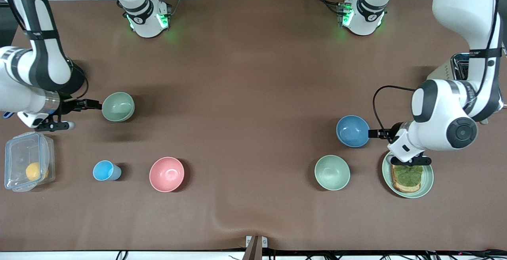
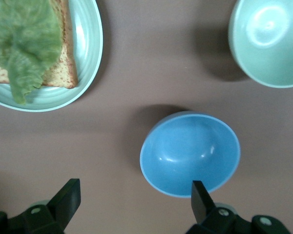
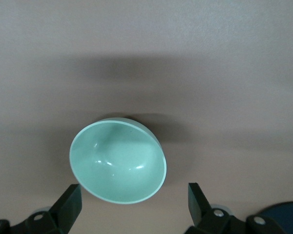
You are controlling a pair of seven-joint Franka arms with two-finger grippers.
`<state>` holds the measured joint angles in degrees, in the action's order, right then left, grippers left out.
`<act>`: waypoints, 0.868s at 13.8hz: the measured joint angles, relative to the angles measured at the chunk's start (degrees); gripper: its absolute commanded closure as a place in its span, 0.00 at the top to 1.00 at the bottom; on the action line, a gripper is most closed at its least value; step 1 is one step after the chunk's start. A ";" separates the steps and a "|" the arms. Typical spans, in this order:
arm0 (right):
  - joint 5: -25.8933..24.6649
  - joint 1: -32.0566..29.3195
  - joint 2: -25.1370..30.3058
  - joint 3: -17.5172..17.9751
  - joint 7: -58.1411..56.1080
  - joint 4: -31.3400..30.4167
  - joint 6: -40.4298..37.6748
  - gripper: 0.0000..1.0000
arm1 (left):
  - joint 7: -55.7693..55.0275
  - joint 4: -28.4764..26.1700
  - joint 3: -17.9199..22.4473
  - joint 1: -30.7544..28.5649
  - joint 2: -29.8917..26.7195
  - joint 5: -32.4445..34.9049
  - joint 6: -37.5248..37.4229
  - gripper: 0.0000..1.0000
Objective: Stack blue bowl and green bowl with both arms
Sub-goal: 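Reach the right gripper to the green bowl while the left gripper reaches the blue bowl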
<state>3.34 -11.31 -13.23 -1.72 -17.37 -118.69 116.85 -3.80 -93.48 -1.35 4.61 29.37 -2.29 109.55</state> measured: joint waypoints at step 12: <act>5.95 -5.00 -4.14 0.05 -13.86 -9.55 17.85 0.47 | 0.00 -24.27 -0.08 0.27 -5.41 0.00 25.82 1.00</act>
<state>9.28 -16.31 -17.37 -1.68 -31.23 -128.24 134.70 -3.80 -117.75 -1.43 4.88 23.96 -2.29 135.36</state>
